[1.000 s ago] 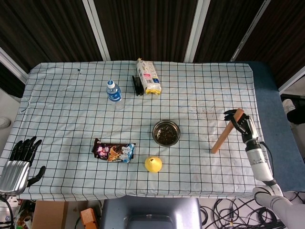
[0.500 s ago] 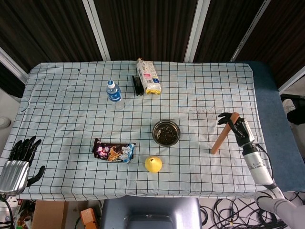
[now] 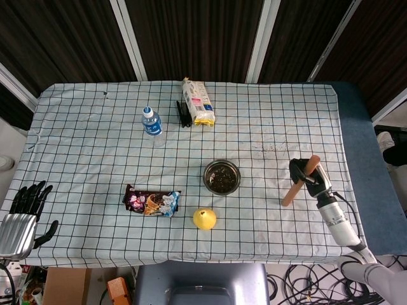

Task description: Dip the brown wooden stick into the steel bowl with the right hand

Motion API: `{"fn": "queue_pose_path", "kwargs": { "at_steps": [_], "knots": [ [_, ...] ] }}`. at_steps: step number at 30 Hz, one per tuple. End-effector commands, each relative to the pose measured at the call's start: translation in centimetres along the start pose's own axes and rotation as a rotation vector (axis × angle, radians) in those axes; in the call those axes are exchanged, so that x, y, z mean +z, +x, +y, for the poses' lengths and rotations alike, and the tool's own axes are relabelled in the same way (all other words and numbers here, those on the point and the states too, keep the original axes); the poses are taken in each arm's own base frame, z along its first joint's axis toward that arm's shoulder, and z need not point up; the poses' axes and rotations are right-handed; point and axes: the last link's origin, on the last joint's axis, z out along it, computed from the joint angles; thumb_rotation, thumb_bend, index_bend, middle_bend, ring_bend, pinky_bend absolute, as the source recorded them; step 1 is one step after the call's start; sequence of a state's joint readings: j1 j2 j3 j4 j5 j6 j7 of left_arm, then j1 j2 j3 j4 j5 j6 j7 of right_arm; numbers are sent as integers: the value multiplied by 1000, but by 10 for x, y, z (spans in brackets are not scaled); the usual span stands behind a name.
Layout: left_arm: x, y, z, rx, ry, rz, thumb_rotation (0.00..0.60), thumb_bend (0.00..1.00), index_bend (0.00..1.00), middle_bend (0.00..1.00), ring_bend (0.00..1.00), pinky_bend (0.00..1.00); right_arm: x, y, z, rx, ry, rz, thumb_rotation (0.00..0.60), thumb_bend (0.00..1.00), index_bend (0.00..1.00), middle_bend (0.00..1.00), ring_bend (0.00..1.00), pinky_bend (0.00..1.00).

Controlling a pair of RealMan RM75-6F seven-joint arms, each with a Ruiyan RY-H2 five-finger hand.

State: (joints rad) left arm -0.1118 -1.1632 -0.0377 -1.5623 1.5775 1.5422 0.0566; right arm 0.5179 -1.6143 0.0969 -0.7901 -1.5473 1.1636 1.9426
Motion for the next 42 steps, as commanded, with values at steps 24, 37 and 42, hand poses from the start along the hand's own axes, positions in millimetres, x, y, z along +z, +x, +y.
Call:
{"fn": "queue_pose_path", "kwargs": {
  "at_steps": [24, 37, 42],
  "knots": [
    [3, -2, -1, -1, 6, -12, 600, 353, 0, 0, 0, 0, 94, -160, -41, -309, 253, -223, 600, 944, 1000, 1000, 1000, 1000],
    [5, -2, -4, -9, 7, -27, 600, 353, 0, 0, 0, 0, 112, -250, -6, -330, 204, -325, 600, 957, 1000, 1000, 1000, 1000],
    [5, -2, -5, -10, 7, -26, 600, 353, 0, 0, 0, 0, 112, -248, -2, -333, 209, -322, 600, 962, 1000, 1000, 1000, 1000]
  ]
}}
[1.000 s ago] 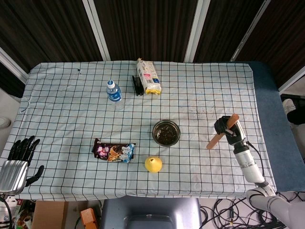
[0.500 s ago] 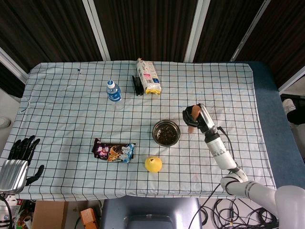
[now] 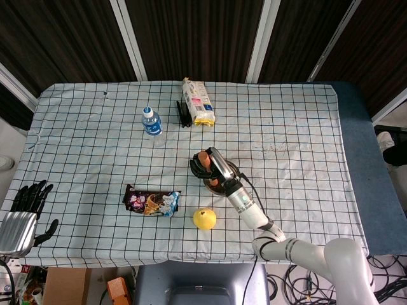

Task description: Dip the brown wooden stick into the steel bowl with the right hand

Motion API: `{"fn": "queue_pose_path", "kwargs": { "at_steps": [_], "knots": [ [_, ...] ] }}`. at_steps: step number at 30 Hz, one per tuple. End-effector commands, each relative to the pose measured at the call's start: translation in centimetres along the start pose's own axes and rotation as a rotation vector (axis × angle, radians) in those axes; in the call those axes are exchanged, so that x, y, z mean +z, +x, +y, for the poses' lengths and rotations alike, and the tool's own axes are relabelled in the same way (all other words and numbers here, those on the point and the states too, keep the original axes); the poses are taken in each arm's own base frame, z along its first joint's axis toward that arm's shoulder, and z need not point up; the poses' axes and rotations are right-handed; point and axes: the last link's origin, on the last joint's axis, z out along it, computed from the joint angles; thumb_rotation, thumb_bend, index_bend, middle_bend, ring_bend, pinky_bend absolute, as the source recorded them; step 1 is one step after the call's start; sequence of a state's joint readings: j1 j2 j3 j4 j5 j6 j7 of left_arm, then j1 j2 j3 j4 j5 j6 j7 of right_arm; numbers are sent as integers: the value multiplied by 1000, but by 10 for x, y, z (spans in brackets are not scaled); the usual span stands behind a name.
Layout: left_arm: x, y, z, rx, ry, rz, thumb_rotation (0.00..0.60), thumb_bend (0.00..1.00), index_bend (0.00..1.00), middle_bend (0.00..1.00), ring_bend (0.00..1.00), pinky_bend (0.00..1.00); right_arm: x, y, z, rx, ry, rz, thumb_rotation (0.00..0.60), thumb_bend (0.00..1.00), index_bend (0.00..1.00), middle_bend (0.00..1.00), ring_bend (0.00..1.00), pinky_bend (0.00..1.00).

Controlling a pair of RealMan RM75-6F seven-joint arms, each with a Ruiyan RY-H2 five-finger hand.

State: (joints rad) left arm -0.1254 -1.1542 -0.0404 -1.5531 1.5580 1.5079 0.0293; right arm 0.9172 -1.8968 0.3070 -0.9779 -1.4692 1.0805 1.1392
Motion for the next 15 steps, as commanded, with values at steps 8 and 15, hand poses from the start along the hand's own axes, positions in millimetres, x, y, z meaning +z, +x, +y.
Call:
{"fn": "queue_pose_path", "kwargs": {
  "at_steps": [8, 15],
  "knots": [
    [0, 1, 0, -3, -3, 2, 600, 353, 0, 0, 0, 0, -5, 8, 10, -13, -14, 14, 600, 963, 1000, 1000, 1000, 1000],
    [-1, 1, 0, -4, -4, 3, 600, 352, 0, 0, 0, 0, -11, 9, 28, 19, -57, 31, 600, 963, 1000, 1000, 1000, 1000]
  ]
}}
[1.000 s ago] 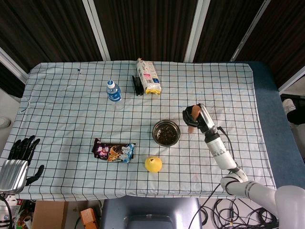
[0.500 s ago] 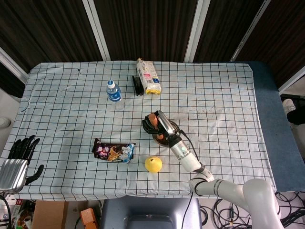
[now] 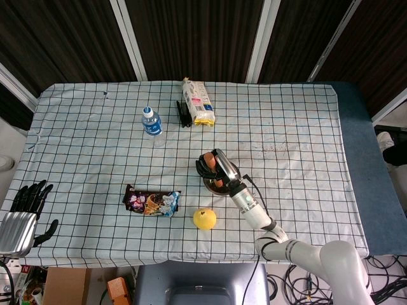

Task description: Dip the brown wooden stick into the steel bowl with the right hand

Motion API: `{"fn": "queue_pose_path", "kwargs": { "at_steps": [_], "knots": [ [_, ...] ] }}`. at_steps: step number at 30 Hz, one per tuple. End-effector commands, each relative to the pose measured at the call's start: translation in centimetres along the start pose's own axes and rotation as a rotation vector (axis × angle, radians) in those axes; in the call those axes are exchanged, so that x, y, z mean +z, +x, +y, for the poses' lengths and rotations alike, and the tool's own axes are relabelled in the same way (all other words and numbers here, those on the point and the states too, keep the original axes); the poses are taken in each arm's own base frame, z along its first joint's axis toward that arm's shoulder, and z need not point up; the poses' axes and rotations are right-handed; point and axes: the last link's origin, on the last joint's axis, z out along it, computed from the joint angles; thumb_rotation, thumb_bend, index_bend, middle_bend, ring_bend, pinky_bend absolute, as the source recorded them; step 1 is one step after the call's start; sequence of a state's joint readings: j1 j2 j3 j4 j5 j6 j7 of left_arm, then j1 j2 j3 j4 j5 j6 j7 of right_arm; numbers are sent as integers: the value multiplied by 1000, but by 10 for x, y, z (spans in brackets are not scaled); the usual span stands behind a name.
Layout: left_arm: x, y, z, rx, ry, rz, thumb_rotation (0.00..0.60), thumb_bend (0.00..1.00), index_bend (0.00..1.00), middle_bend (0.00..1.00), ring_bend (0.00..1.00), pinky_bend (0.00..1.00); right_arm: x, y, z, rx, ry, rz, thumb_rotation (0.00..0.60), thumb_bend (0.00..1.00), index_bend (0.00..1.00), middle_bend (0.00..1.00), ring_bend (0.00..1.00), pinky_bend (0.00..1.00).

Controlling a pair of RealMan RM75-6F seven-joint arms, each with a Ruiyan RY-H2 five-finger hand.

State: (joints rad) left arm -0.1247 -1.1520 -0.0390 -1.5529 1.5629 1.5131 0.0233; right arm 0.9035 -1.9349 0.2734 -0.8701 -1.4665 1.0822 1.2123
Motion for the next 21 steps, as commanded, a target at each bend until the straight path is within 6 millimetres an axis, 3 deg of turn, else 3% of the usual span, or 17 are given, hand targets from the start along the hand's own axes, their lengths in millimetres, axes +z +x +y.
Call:
{"fn": "queue_pose_path", "kwargs": {
  "at_steps": [1, 12, 21],
  "knots": [
    [0, 0, 0, -1, -1, -1, 600, 353, 0, 0, 0, 0, -3, 0, 9, 15, -19, 6, 600, 963, 1000, 1000, 1000, 1000],
    [-1, -1, 2, -1, -13, -9, 600, 353, 0, 0, 0, 0, -9, 4, 23, 27, -50, 15, 600, 965, 1000, 1000, 1000, 1000],
    [-2, 0, 2, -5, -14, -1, 600, 353, 0, 0, 0, 0, -1, 20, -11, 34, 57, 39, 600, 966, 1000, 1000, 1000, 1000]
  ]
}}
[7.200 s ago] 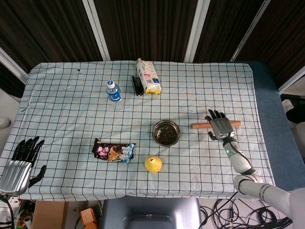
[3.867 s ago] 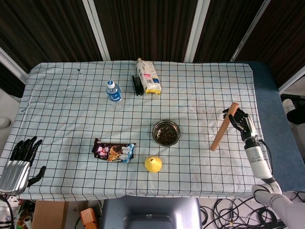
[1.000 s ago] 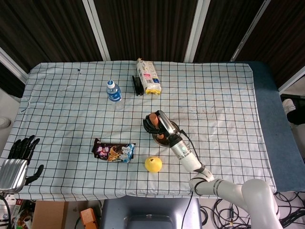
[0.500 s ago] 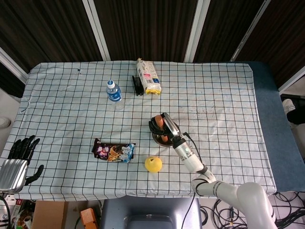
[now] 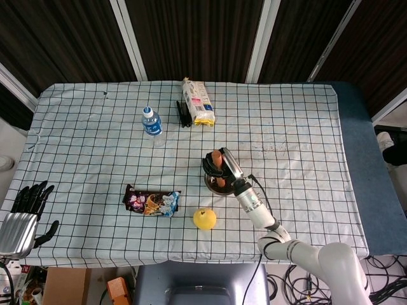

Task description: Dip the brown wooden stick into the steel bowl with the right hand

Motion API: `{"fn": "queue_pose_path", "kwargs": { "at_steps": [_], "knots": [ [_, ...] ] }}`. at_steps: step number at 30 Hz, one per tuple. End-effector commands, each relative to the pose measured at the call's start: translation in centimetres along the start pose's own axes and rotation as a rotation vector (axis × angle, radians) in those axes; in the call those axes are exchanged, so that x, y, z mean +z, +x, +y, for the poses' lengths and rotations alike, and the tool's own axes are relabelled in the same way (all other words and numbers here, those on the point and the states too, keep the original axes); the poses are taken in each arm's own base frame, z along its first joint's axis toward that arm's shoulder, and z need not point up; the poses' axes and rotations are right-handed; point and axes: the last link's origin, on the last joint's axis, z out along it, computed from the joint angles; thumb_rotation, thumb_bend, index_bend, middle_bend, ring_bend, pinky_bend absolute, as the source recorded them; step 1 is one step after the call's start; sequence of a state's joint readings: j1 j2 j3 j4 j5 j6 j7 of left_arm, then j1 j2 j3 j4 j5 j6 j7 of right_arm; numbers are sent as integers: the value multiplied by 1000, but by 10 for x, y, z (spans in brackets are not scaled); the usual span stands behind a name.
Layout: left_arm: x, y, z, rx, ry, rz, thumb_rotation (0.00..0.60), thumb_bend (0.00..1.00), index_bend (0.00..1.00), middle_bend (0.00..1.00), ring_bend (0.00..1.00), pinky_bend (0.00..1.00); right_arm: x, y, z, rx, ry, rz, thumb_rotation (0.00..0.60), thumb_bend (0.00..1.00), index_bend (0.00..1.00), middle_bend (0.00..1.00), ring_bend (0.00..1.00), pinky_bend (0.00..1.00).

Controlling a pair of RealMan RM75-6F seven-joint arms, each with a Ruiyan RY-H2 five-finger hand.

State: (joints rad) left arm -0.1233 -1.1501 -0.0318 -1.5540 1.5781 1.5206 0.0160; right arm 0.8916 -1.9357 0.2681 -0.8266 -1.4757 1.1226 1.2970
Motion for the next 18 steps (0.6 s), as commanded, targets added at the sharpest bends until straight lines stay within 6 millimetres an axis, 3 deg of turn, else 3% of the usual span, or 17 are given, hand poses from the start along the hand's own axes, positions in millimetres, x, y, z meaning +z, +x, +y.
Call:
{"fn": "queue_pose_path", "kwargs": {
  "at_steps": [1, 6, 18],
  "knots": [
    [0, 0, 0, 0, 1, -1, 600, 353, 0, 0, 0, 0, 4, 6, -13, -12, 29, 10, 600, 966, 1000, 1000, 1000, 1000],
    [0, 0, 0, 0, 3, 0, 600, 353, 0, 0, 0, 0, 4, 6, -11, -18, -1, 19, 600, 969, 1000, 1000, 1000, 1000],
    [-1, 4, -5, -7, 16, 9, 600, 353, 0, 0, 0, 0, 1, 1, 21, -23, -89, 28, 600, 971, 1000, 1000, 1000, 1000]
  ]
}}
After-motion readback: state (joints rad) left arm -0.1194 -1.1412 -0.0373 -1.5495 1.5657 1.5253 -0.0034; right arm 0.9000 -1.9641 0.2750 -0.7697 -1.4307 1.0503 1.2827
